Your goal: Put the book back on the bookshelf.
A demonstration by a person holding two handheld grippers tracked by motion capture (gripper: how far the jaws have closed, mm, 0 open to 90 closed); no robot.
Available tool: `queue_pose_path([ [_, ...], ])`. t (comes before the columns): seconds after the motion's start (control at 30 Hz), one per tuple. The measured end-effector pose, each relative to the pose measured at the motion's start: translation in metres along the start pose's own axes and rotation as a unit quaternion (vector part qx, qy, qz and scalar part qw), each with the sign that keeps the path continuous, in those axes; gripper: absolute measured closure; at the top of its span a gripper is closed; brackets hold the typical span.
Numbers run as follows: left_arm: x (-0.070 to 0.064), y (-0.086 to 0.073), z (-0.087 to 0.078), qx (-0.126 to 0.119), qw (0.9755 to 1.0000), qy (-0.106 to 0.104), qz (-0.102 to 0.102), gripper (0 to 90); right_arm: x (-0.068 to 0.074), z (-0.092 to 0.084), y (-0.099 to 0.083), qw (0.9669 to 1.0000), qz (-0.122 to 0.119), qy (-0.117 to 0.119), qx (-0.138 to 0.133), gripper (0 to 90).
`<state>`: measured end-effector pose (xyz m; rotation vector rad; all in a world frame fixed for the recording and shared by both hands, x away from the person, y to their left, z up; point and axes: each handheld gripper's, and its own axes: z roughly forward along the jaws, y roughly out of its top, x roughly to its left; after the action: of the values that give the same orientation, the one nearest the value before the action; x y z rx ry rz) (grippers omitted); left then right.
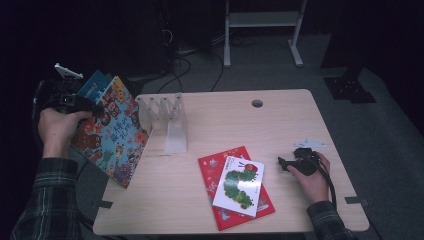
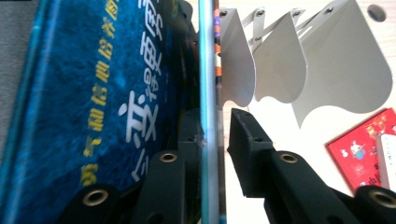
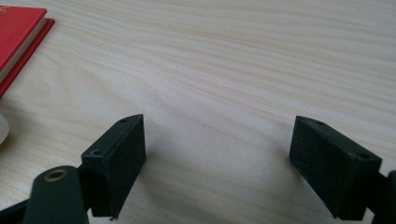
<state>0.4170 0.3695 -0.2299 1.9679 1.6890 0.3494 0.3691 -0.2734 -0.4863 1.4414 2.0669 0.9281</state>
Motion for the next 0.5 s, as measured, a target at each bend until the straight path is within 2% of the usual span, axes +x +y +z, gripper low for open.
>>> queue_pose_path([
  [0.2, 0.002, -0.002, -0.005, -0.003, 1.0, 0.0, 0.007, 70.0, 0.0, 0.0, 0.0, 1.0, 0.0, 0.0, 0.001, 17.5],
  [0.5, 0.002, -0.004, -0.027, -0.021, 0.9992, 0.023, 0.023, 66.7, 0.0, 0.0, 0.0, 1.0, 0.0, 0.001, 0.001, 17.5],
])
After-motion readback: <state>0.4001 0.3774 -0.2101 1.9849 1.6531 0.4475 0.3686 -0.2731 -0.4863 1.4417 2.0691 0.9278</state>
